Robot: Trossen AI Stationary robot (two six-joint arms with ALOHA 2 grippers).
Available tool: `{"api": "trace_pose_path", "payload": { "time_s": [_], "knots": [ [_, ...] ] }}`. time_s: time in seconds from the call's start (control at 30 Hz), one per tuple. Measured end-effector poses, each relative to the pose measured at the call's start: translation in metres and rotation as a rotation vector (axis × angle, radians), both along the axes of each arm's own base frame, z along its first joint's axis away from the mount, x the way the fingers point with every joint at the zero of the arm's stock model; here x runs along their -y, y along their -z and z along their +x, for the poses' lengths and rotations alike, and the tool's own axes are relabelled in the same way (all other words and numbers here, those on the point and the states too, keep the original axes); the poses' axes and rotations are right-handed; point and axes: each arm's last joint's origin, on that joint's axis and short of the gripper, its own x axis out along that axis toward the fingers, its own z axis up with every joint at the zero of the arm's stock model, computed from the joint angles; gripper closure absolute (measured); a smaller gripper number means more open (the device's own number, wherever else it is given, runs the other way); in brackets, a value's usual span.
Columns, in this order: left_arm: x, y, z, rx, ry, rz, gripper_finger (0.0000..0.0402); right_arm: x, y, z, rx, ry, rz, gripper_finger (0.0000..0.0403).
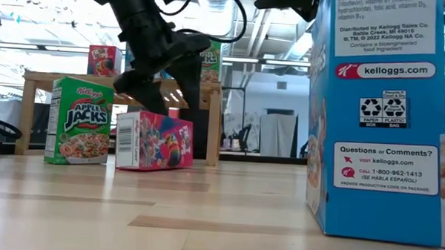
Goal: Stack cereal on shelf
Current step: Put the bottom red cereal box on the shelf aligned with the red cereal box
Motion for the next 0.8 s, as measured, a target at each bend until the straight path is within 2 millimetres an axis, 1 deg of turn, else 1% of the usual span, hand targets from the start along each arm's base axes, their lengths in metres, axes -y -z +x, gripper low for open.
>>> {"api": "trace_pose_path", "payload": {
  "time_s": [0.07, 0.2, 0.33, 0.63, 0.8],
  "knots": [
    [0.0000, 0.0029, 0.0015, -0.005, -0.007, 0.002, 0.0061, 0.0000, 0.0001, -0.0001, -0.001, 0.000, 0.000, 0.0131],
    [0.0027, 0.0017, 0.0026, 0.008, 0.016, 0.014, 0.0061, 0.0000, 0.0001, -0.0001, -0.001, 0.000, 0.000, 0.0131],
    [0.0054, -0.0011, 0.0013, 0.019, 0.019, 0.028, 0.0061, 0.0000, 0.0001, -0.0001, -0.001, 0.000, 0.000, 0.0131],
    [0.0047, 0.0012, -0.0028, -0.020, -0.015, 0.051, 0.0061, 0.0000, 0.0002, -0.0001, -0.002, 0.000, -0.001, 0.0131],
    [0.0064, -0.0010, 0.0006, 0.015, 0.011, 0.059, 0.0061, 0.0000, 0.0002, -0.0001, -0.002, 0.000, -0.001, 0.0131]
  ]
}}
